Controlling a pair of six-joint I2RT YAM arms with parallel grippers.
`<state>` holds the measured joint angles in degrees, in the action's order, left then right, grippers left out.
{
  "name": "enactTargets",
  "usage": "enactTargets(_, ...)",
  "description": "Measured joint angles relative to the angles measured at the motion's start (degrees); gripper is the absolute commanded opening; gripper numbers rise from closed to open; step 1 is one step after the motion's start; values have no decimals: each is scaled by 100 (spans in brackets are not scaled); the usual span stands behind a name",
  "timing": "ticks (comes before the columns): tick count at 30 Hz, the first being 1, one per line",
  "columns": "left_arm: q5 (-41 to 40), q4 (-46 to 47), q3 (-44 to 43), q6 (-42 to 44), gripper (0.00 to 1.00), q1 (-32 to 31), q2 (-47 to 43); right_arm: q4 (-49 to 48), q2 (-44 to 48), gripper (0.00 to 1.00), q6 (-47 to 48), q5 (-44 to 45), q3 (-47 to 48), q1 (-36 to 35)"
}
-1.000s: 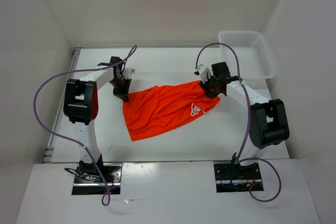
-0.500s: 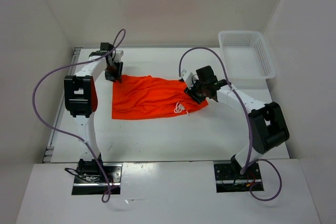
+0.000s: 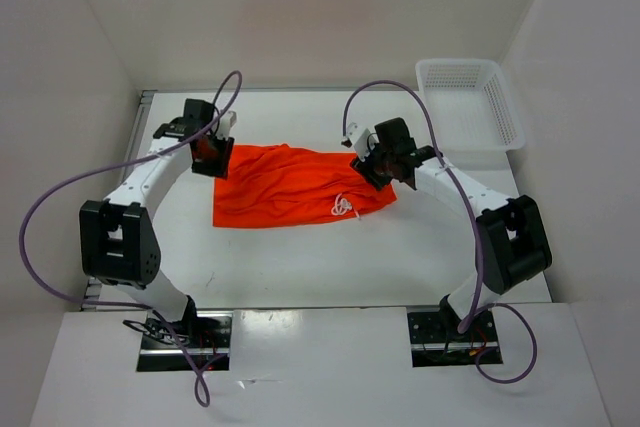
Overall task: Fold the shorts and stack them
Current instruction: Fold the shorts
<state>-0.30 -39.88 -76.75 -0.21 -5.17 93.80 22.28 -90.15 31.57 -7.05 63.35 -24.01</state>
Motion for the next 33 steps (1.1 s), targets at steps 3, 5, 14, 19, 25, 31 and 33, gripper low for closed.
enactTargets(3, -70, -120, 417, 0, 48, -232, -103, -2, -2, 48, 57, 46, 0, 2)
enactTargets(5, -98, -205, 673, 0, 48, -404, -4, -2, -2, 48, 109, 85, -4, 2)
enactTargets(14, -673, 2, 1239, 2, 47, -785, 310, -11, -4, 45, 302, 289, -151, 0)
enactTargets(19, -907, 166, 1235, 0, 47, -782, 361, -9, -2, 44, 396, 389, -245, 2)
enactTargets(25, -1161, 205, 1235, 2, 46, -787, 356, -9, 0, 42, 452, 420, -297, 2)
enactTargets(31, -1408, 256, 1235, 2, 44, -916, 356, -9, 0, 41, 470, 426, -302, 2)
enactTargets(33, -1462, 304, 1237, 0, 37, -977, 356, -24, 2, 41, 476, 426, -334, 0)
